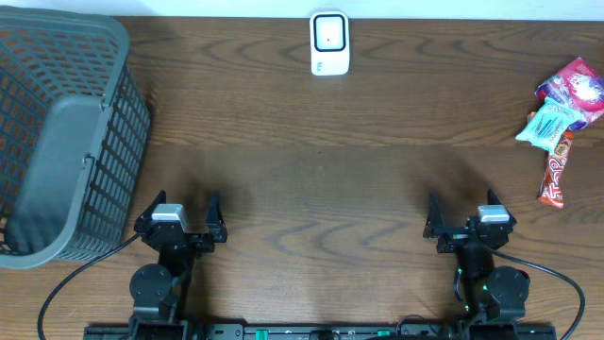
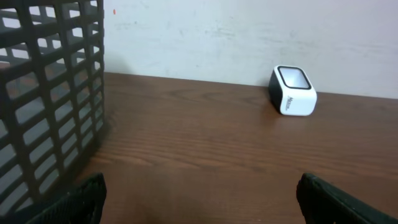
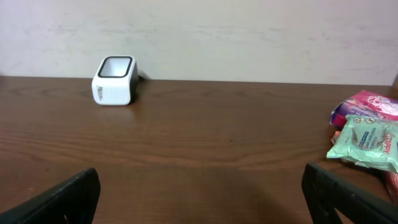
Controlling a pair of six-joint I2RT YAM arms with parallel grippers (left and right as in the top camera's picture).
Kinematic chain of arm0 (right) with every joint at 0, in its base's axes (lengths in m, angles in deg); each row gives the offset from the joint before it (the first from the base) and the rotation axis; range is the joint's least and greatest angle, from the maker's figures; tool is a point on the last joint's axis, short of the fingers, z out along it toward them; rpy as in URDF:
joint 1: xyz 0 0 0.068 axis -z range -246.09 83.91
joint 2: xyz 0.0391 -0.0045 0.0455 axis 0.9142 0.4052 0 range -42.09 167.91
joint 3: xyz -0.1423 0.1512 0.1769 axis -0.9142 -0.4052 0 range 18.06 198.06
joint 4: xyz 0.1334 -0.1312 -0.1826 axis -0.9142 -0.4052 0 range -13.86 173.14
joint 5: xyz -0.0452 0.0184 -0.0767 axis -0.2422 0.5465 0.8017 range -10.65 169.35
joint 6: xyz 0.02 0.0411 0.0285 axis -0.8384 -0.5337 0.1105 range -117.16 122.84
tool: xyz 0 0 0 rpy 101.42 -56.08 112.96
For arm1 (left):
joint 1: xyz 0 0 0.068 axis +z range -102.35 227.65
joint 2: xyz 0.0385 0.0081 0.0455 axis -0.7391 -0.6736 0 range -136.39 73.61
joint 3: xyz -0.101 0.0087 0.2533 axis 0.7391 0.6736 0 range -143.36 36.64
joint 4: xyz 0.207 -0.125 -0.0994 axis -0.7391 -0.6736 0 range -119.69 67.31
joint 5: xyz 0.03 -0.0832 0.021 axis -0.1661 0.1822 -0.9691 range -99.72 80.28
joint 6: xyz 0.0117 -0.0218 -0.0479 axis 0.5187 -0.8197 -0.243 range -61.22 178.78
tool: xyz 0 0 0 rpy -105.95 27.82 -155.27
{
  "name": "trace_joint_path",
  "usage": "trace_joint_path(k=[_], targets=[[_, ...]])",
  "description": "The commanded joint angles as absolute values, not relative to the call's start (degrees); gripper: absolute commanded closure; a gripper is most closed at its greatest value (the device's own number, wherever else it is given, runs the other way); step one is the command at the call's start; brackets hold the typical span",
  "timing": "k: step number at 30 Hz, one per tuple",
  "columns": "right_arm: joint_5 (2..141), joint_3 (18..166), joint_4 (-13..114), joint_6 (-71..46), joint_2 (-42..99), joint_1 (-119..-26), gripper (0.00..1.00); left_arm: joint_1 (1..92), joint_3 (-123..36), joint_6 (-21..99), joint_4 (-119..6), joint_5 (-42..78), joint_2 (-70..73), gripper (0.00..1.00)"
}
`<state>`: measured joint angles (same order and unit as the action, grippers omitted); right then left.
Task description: Scan the item barcode
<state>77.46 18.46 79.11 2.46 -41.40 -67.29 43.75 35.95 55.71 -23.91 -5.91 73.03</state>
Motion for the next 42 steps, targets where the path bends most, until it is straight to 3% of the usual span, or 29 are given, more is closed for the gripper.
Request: trace_joint_path(k=[1, 42], targets=[[77.3, 18.38, 78.87, 2.46, -41.77, -66.89, 0.01, 43.99, 36.41, 56.92, -26.9, -6.34, 73.53, 0.02], [77.3, 18.38, 78.87, 2.48, -41.77, -66.89, 0.01, 44.16, 36.41, 60.06, -26.81, -8.75, 73.38, 0.02]])
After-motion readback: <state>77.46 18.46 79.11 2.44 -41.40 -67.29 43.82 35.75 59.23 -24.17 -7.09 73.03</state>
